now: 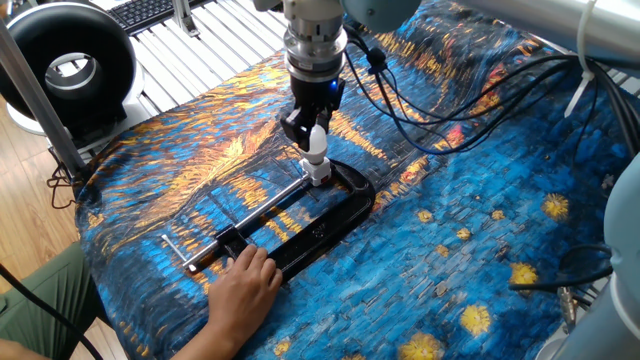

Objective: Take out the light bulb by rotating it

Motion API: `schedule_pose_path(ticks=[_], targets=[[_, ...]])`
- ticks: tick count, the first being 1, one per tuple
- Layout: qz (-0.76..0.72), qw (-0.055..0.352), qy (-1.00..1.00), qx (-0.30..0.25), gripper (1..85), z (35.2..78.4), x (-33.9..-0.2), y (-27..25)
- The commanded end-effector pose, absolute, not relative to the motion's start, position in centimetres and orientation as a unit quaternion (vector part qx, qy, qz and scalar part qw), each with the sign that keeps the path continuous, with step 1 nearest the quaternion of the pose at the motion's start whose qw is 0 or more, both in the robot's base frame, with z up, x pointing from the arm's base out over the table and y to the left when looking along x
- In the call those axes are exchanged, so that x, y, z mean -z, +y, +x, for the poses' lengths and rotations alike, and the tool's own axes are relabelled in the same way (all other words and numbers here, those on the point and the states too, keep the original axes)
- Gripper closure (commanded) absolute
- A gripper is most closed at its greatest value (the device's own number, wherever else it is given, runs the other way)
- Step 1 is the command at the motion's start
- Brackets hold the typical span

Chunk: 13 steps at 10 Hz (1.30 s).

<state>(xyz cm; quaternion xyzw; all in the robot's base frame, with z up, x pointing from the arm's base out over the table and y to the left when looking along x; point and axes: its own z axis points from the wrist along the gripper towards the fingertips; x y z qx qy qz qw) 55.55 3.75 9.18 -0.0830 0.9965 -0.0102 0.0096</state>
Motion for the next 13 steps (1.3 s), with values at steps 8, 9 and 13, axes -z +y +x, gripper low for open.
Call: schedule_pose_path(ticks=[8, 9, 13], targets=[[-0.153, 0.052, 0.986, 0.037, 84.7, 57.6, -9.2, 3.3], [-0.170, 0.051, 0.983, 0.042, 84.7, 57.5, -9.3, 3.1], [-0.238, 0.058, 0.965, 0.089, 84.7, 58.3, -9.8, 1.2]])
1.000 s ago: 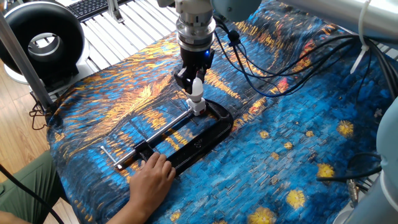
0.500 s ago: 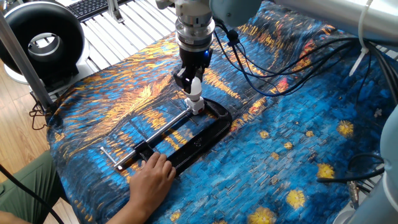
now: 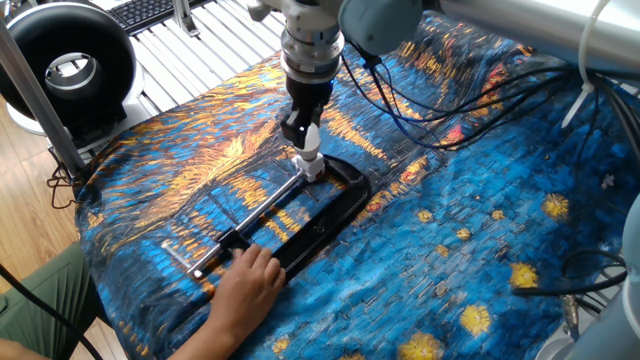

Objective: Take out the light bulb by rotating it

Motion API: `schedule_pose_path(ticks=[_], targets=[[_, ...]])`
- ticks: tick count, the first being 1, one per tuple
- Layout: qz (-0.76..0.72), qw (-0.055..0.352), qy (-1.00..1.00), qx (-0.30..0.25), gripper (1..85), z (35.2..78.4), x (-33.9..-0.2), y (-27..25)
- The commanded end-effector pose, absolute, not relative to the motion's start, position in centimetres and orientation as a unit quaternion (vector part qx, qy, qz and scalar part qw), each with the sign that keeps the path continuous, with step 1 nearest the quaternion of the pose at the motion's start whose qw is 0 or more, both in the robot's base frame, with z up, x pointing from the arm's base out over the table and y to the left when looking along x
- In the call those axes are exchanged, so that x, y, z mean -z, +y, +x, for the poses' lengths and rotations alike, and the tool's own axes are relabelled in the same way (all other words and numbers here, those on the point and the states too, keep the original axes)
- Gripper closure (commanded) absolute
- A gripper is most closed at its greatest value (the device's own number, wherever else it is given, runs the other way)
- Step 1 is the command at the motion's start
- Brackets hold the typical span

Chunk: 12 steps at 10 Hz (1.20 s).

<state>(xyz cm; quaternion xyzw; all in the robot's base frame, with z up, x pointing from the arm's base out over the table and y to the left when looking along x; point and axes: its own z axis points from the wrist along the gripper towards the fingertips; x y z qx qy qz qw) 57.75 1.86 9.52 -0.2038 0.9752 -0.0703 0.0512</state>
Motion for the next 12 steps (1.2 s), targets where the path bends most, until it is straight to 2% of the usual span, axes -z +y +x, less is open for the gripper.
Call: schedule_pose_path(ticks=[1, 3, 8, 9, 10, 11, 12], targets=[[-0.245, 0.063, 0.964, 0.086, 84.7, 58.4, -9.6, 1.5], [-0.258, 0.060, 0.959, 0.101, 84.7, 58.5, -9.7, 0.8], [-0.287, 0.060, 0.951, 0.100, 84.7, 58.1, -9.8, 2.2], [-0.306, 0.041, 0.949, 0.071, 69.7, 56.8, -9.5, 3.1], [-0.332, 0.032, 0.940, 0.069, 36.7, 56.7, -9.6, 2.3], [-0.301, 0.024, 0.952, 0.056, 32.0, 56.3, -9.7, 2.2], [-0.263, 0.018, 0.964, 0.046, 32.7, 55.9, -9.8, 2.2]])
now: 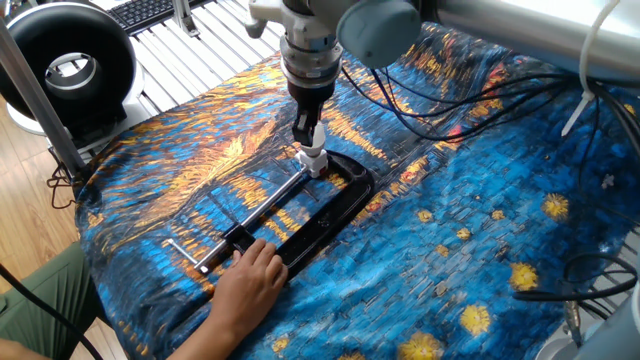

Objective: Take out the light bulb by rotating it

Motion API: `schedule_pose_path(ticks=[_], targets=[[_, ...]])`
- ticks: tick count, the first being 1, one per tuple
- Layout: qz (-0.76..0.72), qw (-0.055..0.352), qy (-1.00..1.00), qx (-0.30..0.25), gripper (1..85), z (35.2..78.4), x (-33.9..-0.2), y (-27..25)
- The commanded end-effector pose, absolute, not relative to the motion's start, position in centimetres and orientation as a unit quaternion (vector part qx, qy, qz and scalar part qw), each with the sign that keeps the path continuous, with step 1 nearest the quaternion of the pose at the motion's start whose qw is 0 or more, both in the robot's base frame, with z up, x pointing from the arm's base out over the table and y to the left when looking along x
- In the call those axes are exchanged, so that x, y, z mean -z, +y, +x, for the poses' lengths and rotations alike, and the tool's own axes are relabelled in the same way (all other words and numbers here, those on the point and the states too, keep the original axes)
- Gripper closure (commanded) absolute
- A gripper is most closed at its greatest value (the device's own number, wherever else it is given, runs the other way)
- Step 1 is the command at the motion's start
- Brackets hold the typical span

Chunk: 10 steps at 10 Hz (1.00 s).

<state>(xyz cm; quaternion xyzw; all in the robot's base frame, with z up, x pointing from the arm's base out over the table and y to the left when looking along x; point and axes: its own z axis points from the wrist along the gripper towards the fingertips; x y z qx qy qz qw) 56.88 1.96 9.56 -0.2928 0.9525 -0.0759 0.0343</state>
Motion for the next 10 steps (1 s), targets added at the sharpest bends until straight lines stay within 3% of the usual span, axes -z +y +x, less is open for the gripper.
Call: schedule_pose_path(ticks=[1, 4, 10], targets=[[-0.221, 0.020, 0.975, 0.020, 32.3, 55.6, -9.5, 3.2], [-0.177, -0.001, 0.984, -0.011, 23.7, 54.5, -9.7, 3.8], [-0.137, -0.003, 0.990, 0.010, 30.7, 53.6, -11.4, 2.0]])
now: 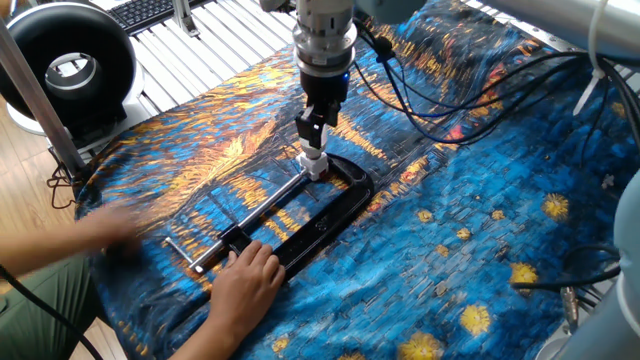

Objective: Take out the light bulb by rotating it

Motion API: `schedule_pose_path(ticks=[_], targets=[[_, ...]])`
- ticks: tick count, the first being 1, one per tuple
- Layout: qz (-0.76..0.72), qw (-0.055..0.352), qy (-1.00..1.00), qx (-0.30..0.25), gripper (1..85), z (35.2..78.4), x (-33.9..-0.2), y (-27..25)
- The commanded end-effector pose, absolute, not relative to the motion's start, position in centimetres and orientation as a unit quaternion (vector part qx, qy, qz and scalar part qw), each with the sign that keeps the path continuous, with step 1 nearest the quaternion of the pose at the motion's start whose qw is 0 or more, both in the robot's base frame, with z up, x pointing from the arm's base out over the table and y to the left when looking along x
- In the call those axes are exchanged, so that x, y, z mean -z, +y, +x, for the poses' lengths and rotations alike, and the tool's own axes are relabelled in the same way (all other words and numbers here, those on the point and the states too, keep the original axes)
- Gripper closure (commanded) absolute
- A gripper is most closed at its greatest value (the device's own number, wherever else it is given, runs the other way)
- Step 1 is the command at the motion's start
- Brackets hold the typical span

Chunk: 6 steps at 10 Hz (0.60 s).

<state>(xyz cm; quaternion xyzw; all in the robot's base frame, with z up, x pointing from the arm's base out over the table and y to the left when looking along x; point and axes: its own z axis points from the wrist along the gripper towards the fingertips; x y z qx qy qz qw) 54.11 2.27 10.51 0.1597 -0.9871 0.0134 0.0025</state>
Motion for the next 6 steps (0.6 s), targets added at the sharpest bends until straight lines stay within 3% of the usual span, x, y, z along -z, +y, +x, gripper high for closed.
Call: schedule_pose_path(ticks=[1, 6], targets=[[0.130, 0.002, -0.992, -0.008, 30.7, 53.2, -11.9, 2.0], [0.107, 0.010, -0.994, 0.002, 30.7, 50.9, -13.6, 2.0]])
